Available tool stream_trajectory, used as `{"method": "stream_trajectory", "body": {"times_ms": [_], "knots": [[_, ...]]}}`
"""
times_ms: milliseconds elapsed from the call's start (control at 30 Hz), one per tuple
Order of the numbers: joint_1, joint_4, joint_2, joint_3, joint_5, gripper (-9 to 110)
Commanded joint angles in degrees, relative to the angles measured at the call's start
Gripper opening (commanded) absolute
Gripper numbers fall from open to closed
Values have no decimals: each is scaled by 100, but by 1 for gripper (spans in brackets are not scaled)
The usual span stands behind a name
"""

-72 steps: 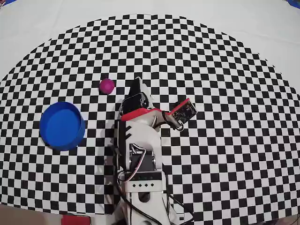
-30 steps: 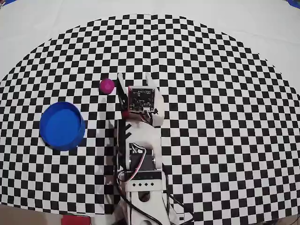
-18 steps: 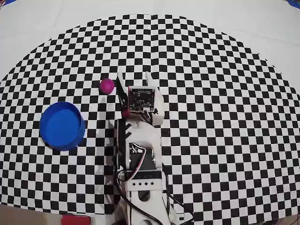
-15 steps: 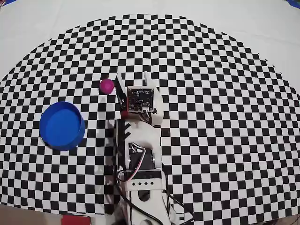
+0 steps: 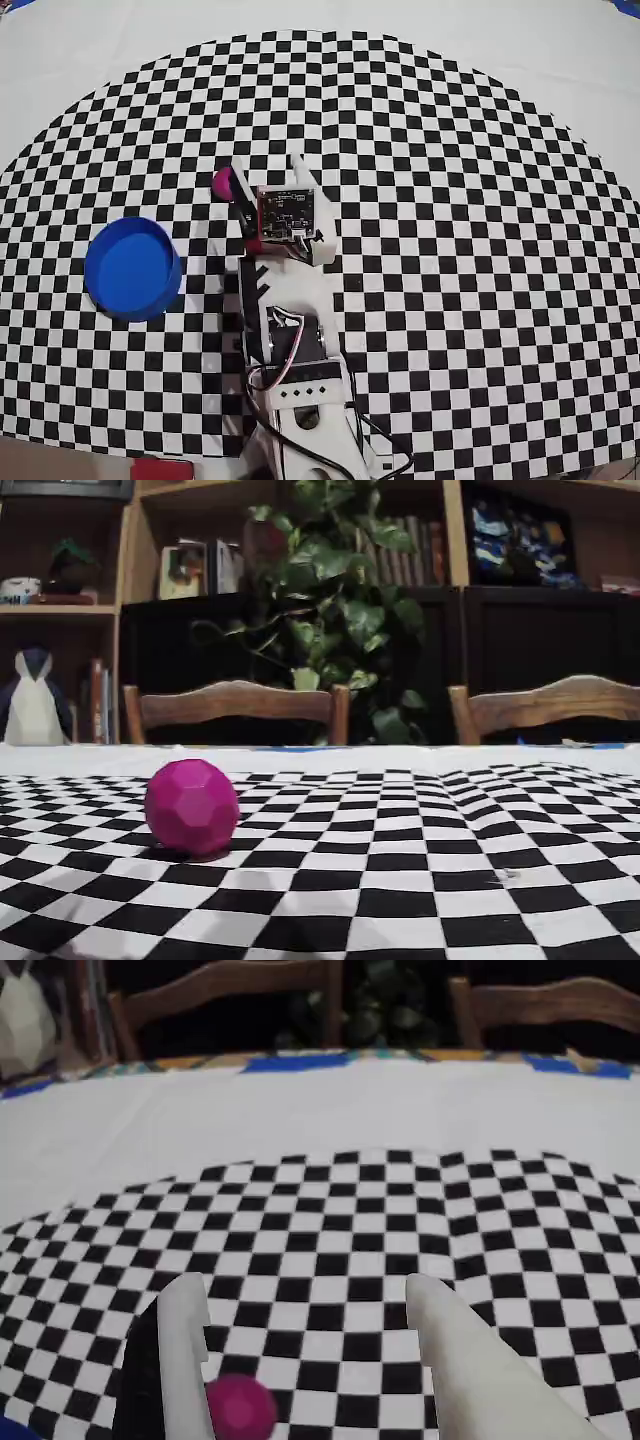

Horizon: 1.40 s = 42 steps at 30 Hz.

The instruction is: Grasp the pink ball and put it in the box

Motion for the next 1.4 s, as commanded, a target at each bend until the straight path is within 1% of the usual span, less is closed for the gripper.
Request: {"method": "stream_trajectory", "body": {"times_ms": [0,733,1367], "knots": [[-123,-132,62,44,-44,22],[-712,-149,-9,44,-44,22],[-809,-149,-141,44,-44,22]]}}
